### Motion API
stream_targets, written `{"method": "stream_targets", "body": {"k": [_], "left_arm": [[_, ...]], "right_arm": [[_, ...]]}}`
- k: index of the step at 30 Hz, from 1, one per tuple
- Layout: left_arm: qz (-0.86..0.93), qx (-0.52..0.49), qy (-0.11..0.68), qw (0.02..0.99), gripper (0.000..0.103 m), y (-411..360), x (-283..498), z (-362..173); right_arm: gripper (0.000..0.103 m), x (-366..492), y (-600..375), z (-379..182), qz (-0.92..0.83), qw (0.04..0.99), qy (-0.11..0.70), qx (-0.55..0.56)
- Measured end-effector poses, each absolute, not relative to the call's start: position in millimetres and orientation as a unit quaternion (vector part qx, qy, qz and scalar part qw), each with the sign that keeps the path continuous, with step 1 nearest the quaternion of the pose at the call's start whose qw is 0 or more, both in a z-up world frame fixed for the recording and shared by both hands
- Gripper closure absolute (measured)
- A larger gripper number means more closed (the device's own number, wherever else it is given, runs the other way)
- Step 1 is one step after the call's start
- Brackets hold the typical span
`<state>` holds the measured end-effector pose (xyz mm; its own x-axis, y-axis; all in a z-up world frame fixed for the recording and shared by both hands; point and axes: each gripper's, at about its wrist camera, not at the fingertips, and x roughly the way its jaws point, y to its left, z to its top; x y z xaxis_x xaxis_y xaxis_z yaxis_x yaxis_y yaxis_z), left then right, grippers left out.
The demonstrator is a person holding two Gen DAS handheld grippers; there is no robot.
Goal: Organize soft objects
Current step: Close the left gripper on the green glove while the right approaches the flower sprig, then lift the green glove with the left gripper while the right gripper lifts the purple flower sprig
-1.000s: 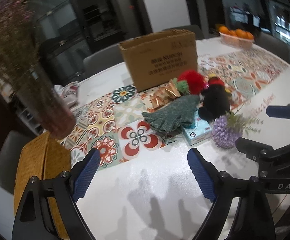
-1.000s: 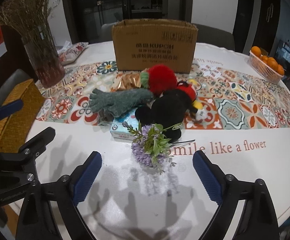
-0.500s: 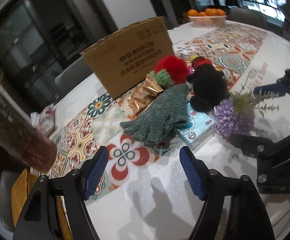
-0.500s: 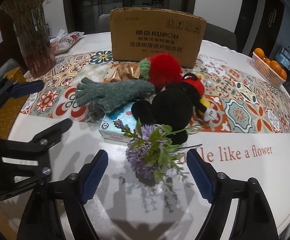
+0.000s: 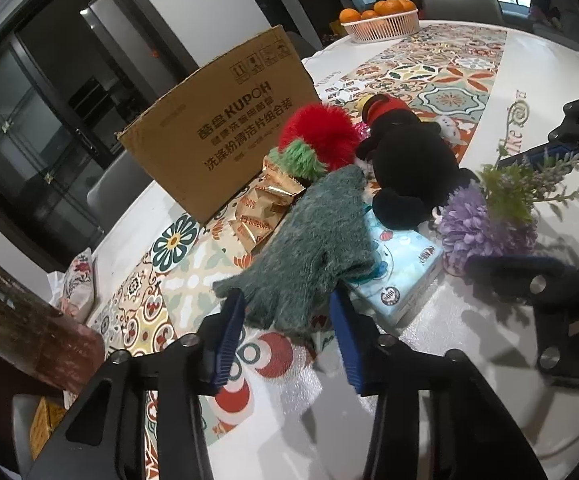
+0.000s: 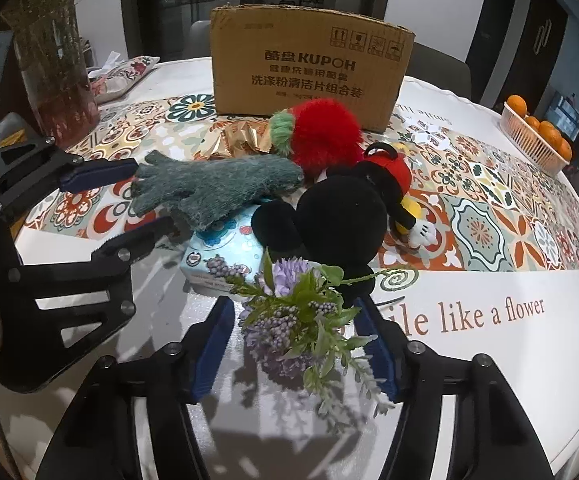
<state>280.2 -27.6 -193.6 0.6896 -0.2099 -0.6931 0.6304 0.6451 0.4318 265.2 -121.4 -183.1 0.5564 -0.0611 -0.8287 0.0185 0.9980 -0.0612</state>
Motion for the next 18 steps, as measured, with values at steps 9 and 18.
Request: {"method": "stream_targets", "body": {"k": [9,18], "left_arm": [[-0.242,0.358,0.306,0.849,0.088,-37,287,-203],[-0.250,0.275,0.361,0.855,0.094,-32,293,-195]], "right_arm": [[0.060,268,-127,-185,-0.024,0.875,0.484,0.002],[0.067,260,-138,-173,-0.030,0.875,0.482,0.034]]}}
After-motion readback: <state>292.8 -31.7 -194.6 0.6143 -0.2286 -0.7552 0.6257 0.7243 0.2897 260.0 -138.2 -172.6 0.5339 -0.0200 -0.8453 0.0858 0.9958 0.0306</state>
